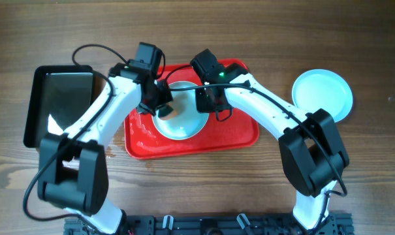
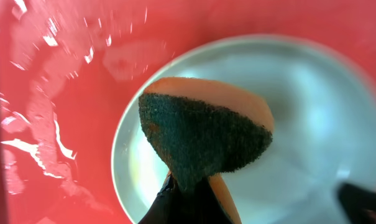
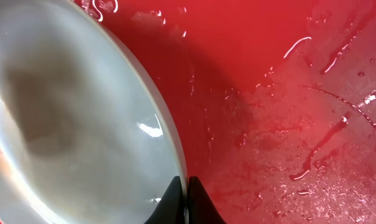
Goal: Clean dirty plates on tray and stack at the side
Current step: 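Wipe the plate surface with the sponge in the left gripper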
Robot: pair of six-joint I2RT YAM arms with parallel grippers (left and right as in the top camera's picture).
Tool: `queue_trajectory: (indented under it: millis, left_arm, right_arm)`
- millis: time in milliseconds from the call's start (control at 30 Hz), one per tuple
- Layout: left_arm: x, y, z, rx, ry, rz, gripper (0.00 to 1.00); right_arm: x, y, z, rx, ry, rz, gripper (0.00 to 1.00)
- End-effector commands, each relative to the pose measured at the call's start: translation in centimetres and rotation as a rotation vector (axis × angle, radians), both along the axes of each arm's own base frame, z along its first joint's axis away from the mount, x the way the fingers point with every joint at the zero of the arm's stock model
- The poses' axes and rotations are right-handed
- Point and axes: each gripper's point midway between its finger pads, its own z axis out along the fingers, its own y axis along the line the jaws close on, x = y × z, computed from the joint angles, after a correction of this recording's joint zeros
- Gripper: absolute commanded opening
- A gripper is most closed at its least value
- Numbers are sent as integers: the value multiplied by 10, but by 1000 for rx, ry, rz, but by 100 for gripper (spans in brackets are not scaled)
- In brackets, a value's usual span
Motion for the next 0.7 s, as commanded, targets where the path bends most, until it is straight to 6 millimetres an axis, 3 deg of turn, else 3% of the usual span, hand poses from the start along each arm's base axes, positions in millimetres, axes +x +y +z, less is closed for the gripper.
queue_trajectory:
  millis: [0, 100, 400, 533, 667]
  left_arm:
    - [-8, -7, -18, 7, 48, -4, 4]
    - [-10, -2, -25, 59, 52, -6, 4]
    - [-9, 52, -41, 358, -15, 38, 4]
    - [-6, 54, -55, 358, -63, 50, 4]
    - [5, 65, -49, 416, -130, 113, 4]
  right_arm:
    - [-3, 4, -5, 21, 24, -13, 4]
    - [-4, 4, -5, 20, 24, -13, 4]
    - [-4, 4, -5, 19, 26, -13, 4]
    - [-4, 4, -5, 19, 26, -13, 4]
    - [-5, 4, -5, 18, 28, -13, 4]
